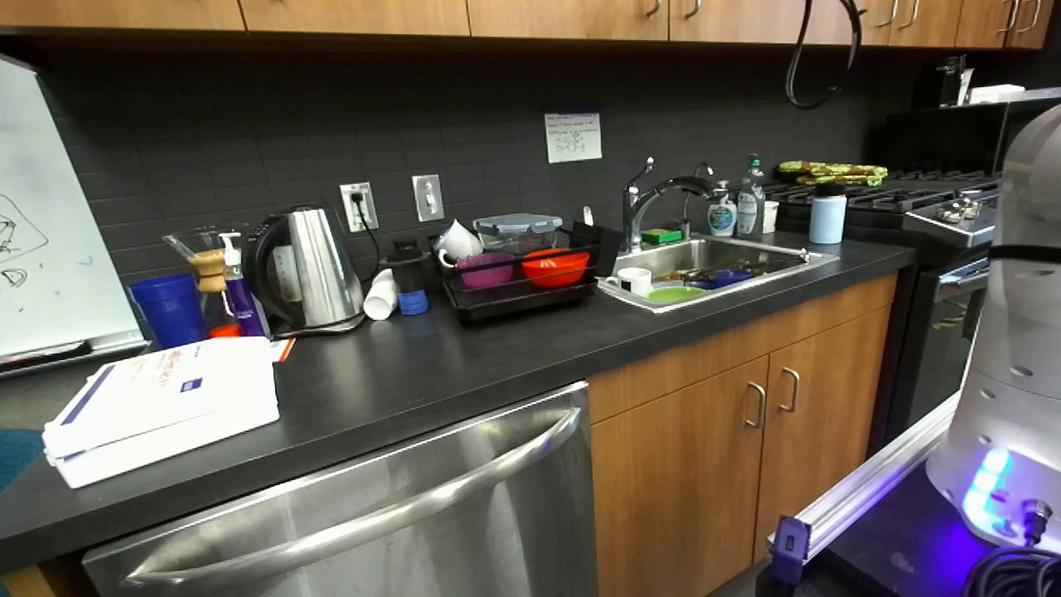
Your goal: Open the top left cabinet door
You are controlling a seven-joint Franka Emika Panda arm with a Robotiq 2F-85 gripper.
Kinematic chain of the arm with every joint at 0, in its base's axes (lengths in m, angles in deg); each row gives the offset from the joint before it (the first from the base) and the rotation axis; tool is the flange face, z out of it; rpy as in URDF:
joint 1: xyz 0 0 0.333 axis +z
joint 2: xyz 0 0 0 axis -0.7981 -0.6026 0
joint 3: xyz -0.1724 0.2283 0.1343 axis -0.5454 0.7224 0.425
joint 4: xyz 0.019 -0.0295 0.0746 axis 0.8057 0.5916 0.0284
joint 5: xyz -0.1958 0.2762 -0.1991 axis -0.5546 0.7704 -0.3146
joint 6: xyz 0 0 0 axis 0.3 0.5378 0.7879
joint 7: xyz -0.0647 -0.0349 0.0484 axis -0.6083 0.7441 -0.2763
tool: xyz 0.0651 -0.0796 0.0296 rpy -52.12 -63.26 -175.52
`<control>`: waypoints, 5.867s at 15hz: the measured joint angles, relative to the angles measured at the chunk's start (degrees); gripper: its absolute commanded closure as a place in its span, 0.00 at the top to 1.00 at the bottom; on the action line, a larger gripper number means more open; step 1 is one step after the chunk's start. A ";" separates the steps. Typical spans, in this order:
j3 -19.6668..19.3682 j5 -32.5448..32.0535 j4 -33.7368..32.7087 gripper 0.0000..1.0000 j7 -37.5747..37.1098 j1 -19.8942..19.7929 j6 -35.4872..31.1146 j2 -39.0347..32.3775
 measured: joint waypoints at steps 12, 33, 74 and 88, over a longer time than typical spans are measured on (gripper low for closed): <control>-4.04 0.00 -0.13 1.00 0.04 9.19 0.42 0.34; -15.82 -0.07 -2.22 1.00 2.39 23.61 -0.18 0.11; -38.61 -1.53 -15.45 0.03 12.15 48.92 -1.40 0.44; -14.25 1.87 -4.60 0.03 9.28 20.95 -1.33 0.26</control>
